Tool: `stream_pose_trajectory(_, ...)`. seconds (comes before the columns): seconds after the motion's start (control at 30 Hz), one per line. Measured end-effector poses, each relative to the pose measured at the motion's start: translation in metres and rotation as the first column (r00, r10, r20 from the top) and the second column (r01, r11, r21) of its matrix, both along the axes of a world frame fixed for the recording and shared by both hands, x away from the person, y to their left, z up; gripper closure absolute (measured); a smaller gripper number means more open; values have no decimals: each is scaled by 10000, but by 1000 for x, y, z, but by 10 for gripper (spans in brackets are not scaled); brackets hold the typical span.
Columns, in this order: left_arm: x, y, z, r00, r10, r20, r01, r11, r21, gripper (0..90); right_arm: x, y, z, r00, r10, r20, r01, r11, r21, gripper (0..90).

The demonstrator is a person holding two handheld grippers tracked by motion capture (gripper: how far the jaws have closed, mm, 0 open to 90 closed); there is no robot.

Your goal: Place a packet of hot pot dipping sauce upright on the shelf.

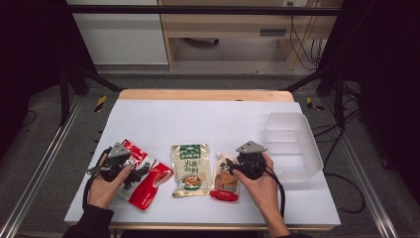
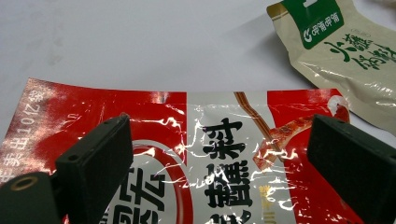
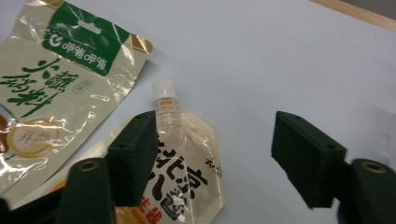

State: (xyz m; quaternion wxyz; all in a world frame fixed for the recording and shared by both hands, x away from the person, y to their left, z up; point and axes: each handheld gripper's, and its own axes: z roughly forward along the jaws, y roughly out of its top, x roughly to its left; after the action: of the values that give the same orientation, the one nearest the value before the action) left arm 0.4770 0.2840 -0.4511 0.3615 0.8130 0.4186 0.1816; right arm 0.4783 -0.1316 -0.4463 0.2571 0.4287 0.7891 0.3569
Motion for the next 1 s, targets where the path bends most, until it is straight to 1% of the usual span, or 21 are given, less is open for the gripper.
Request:
stream_pose_trajectory(0.1,-1,-2,0,10000,-9,14,9,10000,-2,71,7,0,-2,9998,-41,-198,41,10000,-31,420)
stream_pose_trajectory(0.23,-1,-3,0,10000,-94,-21,94,9999,92,71,15,-2,-8,9972,-294,-692,284,9995,-159,471)
stream_pose_trajectory(0.33,-1,-4,1,9999,-136,35,136,9999,45,71,18,-2,-11,9942,-207,-1056,202,9998,-56,483)
stream_pose_trajectory(0.43,-1,-5,0,9999,-143,-10,143,9999,72,71,19,2,-14,9917,-61,-1285,33,9998,-214,496)
stream_pose_trajectory(0.5,-2,-6,0,9999,-172,1,172,9998,83,71,20,2,-17,9900,-81,-1409,33,9994,-340,500)
stream_pose_trajectory(0.57,-3,-6,1,9998,-218,7,218,9997,127,72,22,1,-20,9872,-109,-1589,52,9993,-363,502)
stream_pose_trajectory(0.67,-4,-9,2,9996,-286,28,285,9995,128,73,23,2,-25,9803,-122,-1972,60,9995,-321,515)
stream_pose_trajectory(0.7,-4,-9,2,9996,-286,28,285,9995,128,73,23,2,-25,9803,-122,-1972,60,9995,-321,515)
stream_pose_trajectory(0.77,-4,-11,2,9994,-343,25,342,9993,167,74,22,1,-25,9770,-102,-2131,71,9999,-149,543)
stream_pose_trajectory(0.8,-4,-12,2,9993,-363,26,362,9992,161,74,21,0,-26,9768,-80,-2138,68,10000,-62,572)
stream_pose_trajectory(0.83,-4,-12,2,9993,-363,26,362,9992,161,75,21,0,-26,9768,-80,-2138,68,10000,-62,572)
stream_pose_trajectory(0.87,-4,-14,3,9992,-404,33,403,9990,205,75,20,-1,-26,9749,1,-2227,28,9999,127,608)
stream_pose_trajectory(0.9,-4,-14,3,9991,-430,38,429,9988,246,75,16,-1,-26,9747,58,-2232,-16,9998,189,639)
stream_pose_trajectory(0.93,-4,-16,3,9990,-454,29,453,9987,237,75,14,0,-26,9752,74,-2212,-41,9999,155,686)
stream_pose_trajectory(1.0,-5,-17,3,9989,-462,53,460,9986,276,75,11,1,-26,9798,74,-1998,-85,10000,-48,755)
